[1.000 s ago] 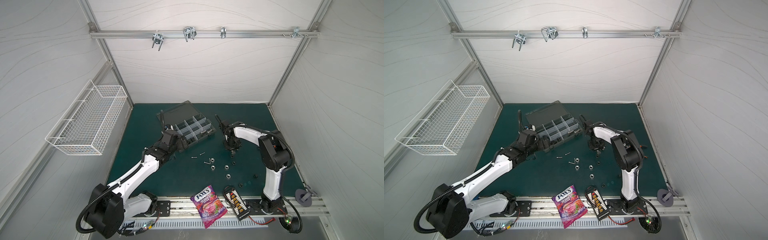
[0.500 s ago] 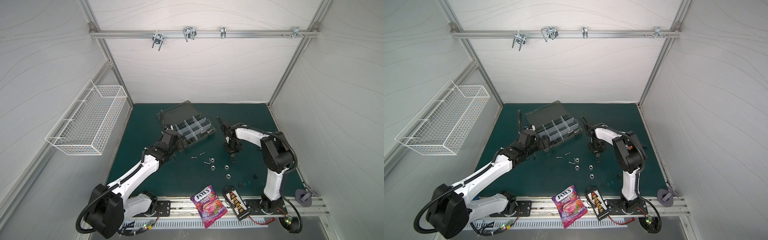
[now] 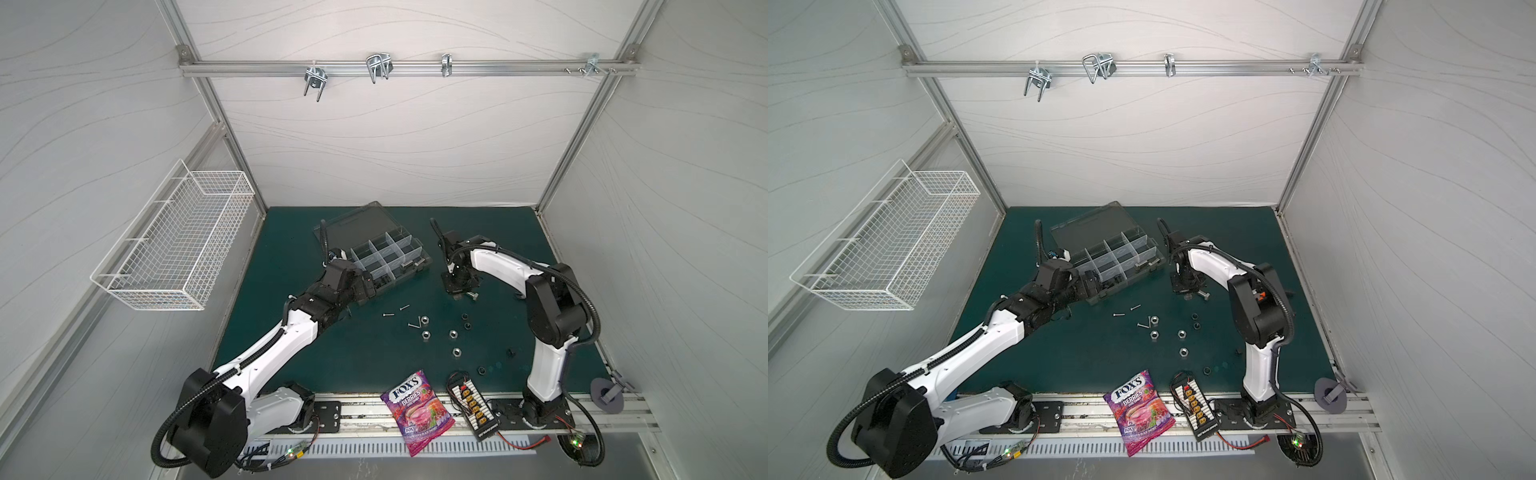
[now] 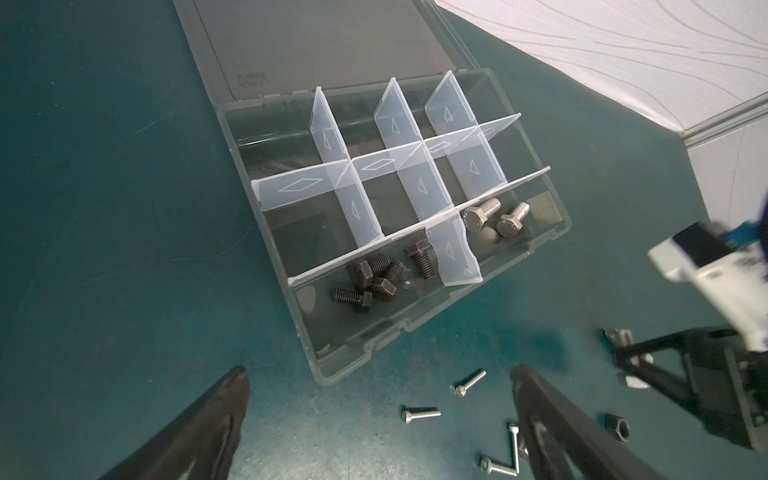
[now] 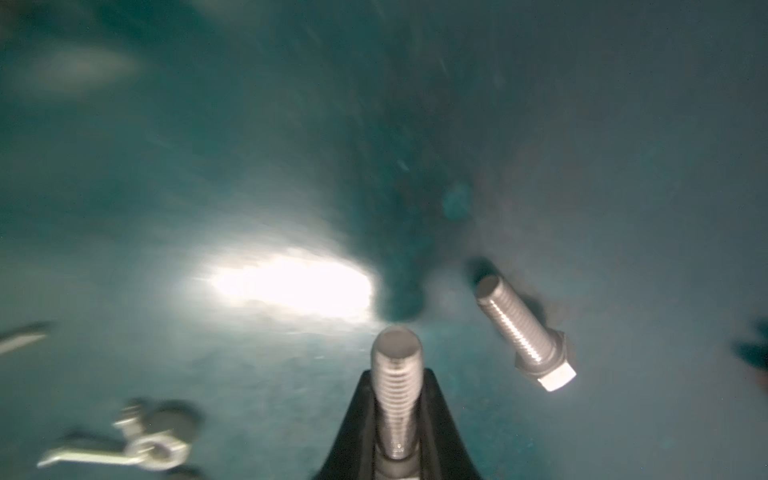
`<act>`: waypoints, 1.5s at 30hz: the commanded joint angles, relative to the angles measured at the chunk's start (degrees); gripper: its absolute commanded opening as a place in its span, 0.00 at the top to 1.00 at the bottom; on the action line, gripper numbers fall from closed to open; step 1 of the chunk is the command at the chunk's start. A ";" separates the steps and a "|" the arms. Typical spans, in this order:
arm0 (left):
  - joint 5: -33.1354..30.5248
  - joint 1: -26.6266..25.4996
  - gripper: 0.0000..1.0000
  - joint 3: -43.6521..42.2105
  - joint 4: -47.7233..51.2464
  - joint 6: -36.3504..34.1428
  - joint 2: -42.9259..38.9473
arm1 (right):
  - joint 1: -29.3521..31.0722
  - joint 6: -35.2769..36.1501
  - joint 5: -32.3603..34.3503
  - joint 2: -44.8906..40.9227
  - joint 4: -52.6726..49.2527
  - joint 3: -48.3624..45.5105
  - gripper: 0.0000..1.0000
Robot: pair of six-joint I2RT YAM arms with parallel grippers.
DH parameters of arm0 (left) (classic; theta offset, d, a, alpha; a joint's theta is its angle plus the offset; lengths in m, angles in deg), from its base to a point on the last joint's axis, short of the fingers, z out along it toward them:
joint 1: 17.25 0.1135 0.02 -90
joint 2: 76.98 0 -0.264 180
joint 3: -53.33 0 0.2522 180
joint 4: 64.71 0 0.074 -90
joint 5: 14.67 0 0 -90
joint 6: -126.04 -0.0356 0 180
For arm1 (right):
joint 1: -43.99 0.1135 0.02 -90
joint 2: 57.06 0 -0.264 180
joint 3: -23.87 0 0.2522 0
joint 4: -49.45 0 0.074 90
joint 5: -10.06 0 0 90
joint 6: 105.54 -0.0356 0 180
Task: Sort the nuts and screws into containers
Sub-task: 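Carry the silver bolt with the right gripper over the organizer box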
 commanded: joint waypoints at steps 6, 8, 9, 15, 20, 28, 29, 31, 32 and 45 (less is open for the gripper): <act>-0.20 -0.07 0.01 2.23 -0.32 0.50 -0.36 | 4.04 -7.83 -4.87 0.61 3.35 12.29 1.00; 0.22 -0.08 0.01 2.30 -0.40 0.72 -0.16 | 4.78 -10.24 -5.73 2.26 5.20 14.89 1.00; 0.35 -0.06 0.01 2.32 -0.37 0.72 -0.03 | 5.08 -11.02 -5.92 2.73 6.13 15.61 1.00; 0.71 -0.08 0.01 2.54 -0.40 0.81 0.18 | 6.75 -13.19 -7.76 8.15 10.17 20.53 1.00; 0.75 0.00 0.01 2.48 -0.48 0.81 0.25 | 7.50 -13.59 -8.08 12.08 12.30 23.05 1.00; 0.87 -0.08 0.01 2.41 -0.66 0.92 0.54 | 8.22 -13.51 -8.34 17.03 12.74 25.87 1.00; 0.83 -0.07 0.01 2.41 -0.75 0.89 0.63 | 8.22 -13.50 -8.51 17.58 12.77 26.04 1.00; 0.93 -0.05 0.01 2.42 -0.70 0.89 0.73 | 8.21 -13.68 -8.87 18.71 12.84 26.48 0.99; 0.97 -0.07 0.01 2.41 -0.72 0.92 0.73 | 8.15 -13.75 -9.16 19.17 12.89 26.74 1.00; 0.36 -0.05 0.01 2.39 -0.57 0.72 0.52 | 8.71 -13.15 -9.21 18.06 11.65 26.00 0.58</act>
